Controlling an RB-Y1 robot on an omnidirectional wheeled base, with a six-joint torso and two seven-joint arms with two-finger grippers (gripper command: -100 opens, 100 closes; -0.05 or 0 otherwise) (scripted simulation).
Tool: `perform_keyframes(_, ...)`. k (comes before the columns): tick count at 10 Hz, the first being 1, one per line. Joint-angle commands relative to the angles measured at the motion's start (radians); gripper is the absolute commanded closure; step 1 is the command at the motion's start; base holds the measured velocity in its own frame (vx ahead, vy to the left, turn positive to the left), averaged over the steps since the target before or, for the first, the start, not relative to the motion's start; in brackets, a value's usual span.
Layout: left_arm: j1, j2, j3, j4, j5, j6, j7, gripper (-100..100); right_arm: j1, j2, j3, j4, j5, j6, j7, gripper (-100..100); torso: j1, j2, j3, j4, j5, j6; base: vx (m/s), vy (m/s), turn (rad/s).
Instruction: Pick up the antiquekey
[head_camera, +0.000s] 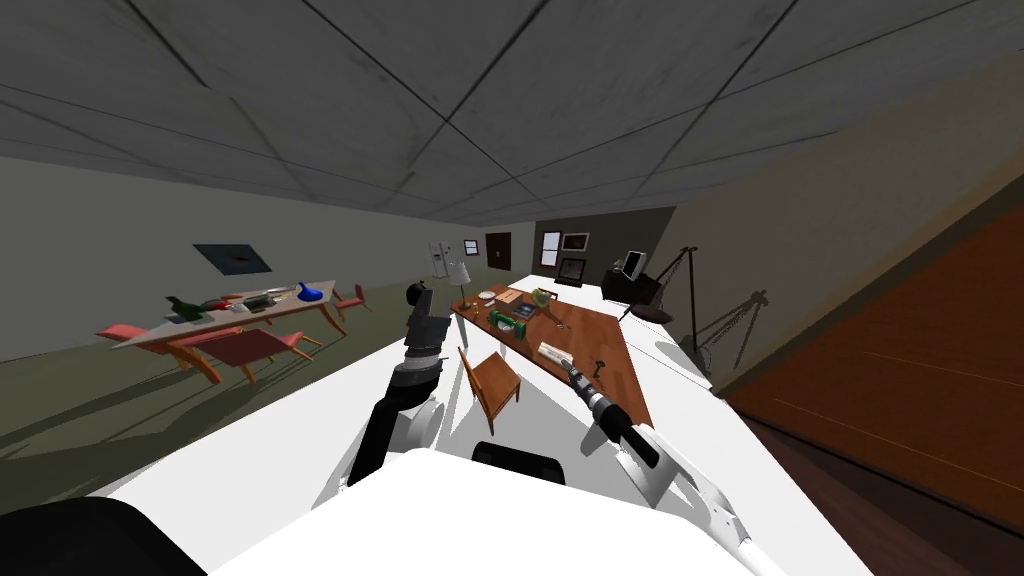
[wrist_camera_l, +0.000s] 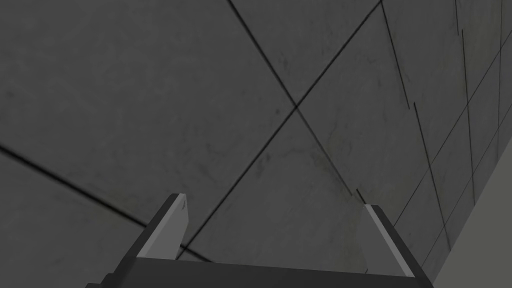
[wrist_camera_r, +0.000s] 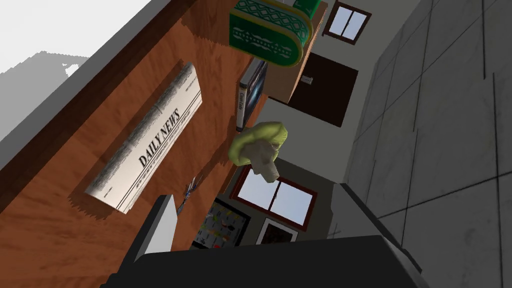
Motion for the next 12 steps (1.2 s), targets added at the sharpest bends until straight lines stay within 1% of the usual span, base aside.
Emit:
perform_keyframes(1,0.0,0.0,0.0,0.0,0.0,0.0,0.0,0,0.0,-0.012,0.014,0.024,0.005,0.028,0.007,-100,0.0,0.0,0.0,0.0,0.0,0.0,-0.013,0.006,0.1)
perform_keyframes(2,0.0,0.0,0.0,0.0,0.0,0.0,0.0,0,-0.021,-0.044,0.039,0.067,0.005,0.052,0.009,-100,0.0,0.0,0.0,0.0,0.0,0.001,-0.013,0.01,0.155)
perform_keyframes(3,0.0,0.0,0.0,0.0,0.0,0.0,0.0,0,-0.021,-0.044,0.039,0.072,0.005,0.052,0.009,-100,0.0,0.0,0.0,0.0,0.0,0.001,-0.011,0.004,0.097)
perform_keyframes(4,0.0,0.0,0.0,0.0,0.0,0.0,0.0,0,-0.041,-0.076,0.064,0.103,0.006,0.076,0.011,-100,0.0,0.0,0.0,0.0,0.0,0.001,-0.01,0.013,0.201)
perform_keyframes(5,0.0,0.0,0.0,0.0,0.0,0.0,0.0,0,-0.041,-0.076,0.064,0.12,0.006,0.076,0.011,-100,0.0,0.0,0.0,0.0,0.0,0.0,-0.008,0.008,0.106)
perform_keyframes(6,0.0,0.0,0.0,0.0,0.0,0.0,0.0,0,-0.061,-0.108,0.088,0.15,0.006,0.099,0.013,-100,0.0,0.0,0.0,0.0,0.0,0.001,-0.012,0.013,0.206)
perform_keyframes(7,0.0,0.0,0.0,0.0,0.0,0.0,0.0,0,-0.061,-0.108,0.088,0.168,0.006,0.099,0.013,-100,0.0,0.0,0.0,0.0,0.0,0.0,-0.007,0.005,0.085)
perform_keyframes(8,0.0,0.0,0.0,0.0,0.0,0.0,0.0,0,-0.081,-0.139,0.112,0.195,0.006,0.122,0.015,-100,0.0,0.0,0.0,0.0,0.0,0.001,-0.008,0.013,0.138)
perform_keyframes(9,0.0,0.0,0.0,0.0,0.0,0.0,0.0,0,-0.081,-0.139,0.112,0.214,0.006,0.122,0.015,-100,0.0,0.0,0.0,0.0,0.0,0.001,-0.006,0.009,0.106)
perform_keyframes(10,0.0,0.0,0.0,0.0,0.0,0.0,0.0,0,-0.1,-0.17,0.135,0.242,0.006,0.144,0.018,-100,0.0,0.0,0.0,0.0,0.0,0.001,-0.009,0.013,0.207)
perform_keyframes(11,0.0,0.0,0.0,0.0,0.0,0.0,0.0,0,-0.1,-0.17,0.135,0.26,0.006,0.144,0.018,-100,0.0,0.0,0.0,0.0,0.0,0.0,-0.006,0.007,0.079)
perform_keyframes(12,0.0,0.0,0.0,0.0,0.0,0.0,0.0,0,-0.119,-0.199,0.157,0.298,0.006,0.165,0.02,-100,0.0,0.0,0.0,0.0,0.0,0.001,-0.008,0.014,0.153)
